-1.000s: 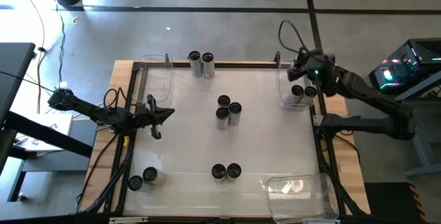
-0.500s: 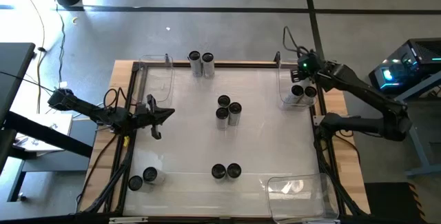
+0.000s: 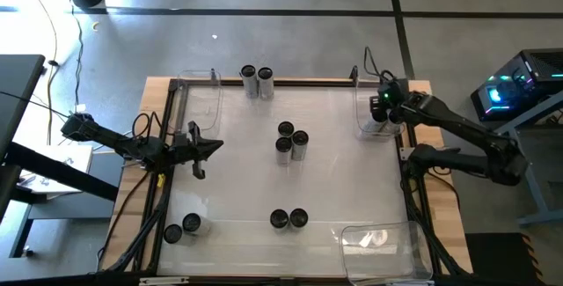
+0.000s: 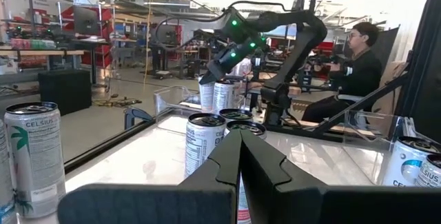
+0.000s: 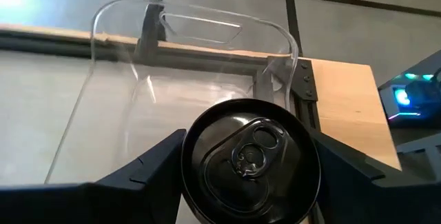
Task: Sort soda cans
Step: Put the yellow soda can into the top right transparent bin
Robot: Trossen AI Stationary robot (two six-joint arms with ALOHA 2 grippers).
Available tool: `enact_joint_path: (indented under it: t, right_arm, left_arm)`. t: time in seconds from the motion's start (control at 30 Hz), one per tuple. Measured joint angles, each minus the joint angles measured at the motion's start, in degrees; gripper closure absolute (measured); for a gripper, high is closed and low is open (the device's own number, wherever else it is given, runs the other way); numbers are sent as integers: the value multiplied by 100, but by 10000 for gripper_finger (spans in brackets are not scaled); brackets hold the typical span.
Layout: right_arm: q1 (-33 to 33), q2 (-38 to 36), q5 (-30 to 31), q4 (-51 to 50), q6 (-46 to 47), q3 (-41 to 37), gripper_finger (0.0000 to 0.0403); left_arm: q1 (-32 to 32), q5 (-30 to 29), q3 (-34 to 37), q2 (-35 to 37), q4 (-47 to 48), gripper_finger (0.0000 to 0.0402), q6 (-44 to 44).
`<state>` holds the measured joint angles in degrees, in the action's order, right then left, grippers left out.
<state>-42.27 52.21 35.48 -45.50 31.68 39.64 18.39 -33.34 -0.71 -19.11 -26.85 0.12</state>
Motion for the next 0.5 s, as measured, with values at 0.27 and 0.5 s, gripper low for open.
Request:
enact_joint_path:
  t: [0.27,0.5]
  right_arm:
    - [-28,-38,-221,51,-17,-15,134]
    - [-23,-305,-543,-119,-64,-17,105]
  left_arm:
    - [0,-2,0,0,2,401,-4]
    - [0,-4,0,0,1,401,-50]
